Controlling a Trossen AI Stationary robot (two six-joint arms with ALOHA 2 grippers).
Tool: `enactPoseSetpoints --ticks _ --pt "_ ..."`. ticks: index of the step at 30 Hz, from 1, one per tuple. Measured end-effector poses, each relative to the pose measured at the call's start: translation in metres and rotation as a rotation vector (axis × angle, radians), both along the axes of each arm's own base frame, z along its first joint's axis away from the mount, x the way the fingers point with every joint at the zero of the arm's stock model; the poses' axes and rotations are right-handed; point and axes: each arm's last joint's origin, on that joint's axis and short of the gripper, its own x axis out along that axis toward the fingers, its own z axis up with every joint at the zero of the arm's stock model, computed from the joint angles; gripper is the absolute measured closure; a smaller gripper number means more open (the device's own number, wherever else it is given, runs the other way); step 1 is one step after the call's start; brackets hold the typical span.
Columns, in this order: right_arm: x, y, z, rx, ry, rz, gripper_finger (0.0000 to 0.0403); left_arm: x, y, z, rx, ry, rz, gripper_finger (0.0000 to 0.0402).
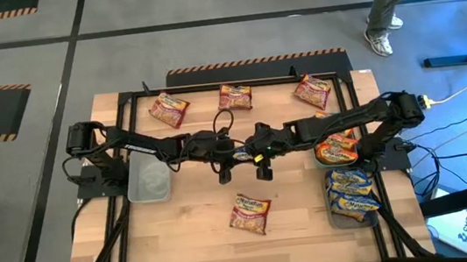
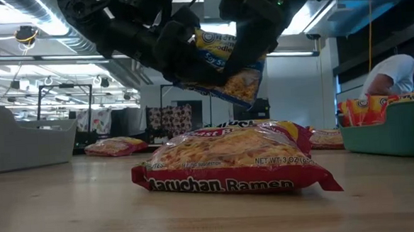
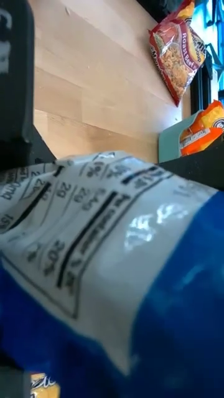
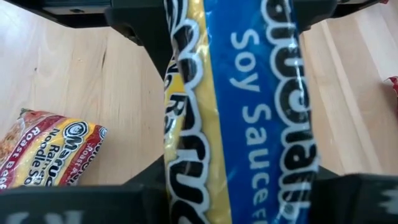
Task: Sort Maruchan noodles
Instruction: Put the blue noodle pack into the black bin
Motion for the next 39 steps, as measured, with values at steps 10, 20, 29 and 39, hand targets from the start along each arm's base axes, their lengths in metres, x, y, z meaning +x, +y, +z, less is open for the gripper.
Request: enactPoseSetpoints --ticks 10,20,29,39 --pt "-0.003 0.003 0.014 -0.003 0.032 0.004 0.0284 -0.012 -0.001 0.019 -0.022 0.017 -0.002 0.0267" --pt "-0.02 0.024 0.029 0.018 0.058 0.024 0.0285 -0.03 -0.002 0.045 -0.023 0.01 -0.011 0.0267" --pt "-0.071 0.051 0.061 0.105 0.117 0.007 0.0288 -0.034 -0.005 0.042 -0.018 0.055 -0.012 0.0268" --pt "-0.135 0.103 0.087 0.323 0.172 0.031 0.0283 -0.034 -0.008 0.041 -0.019 0.062 -0.018 0.0268"
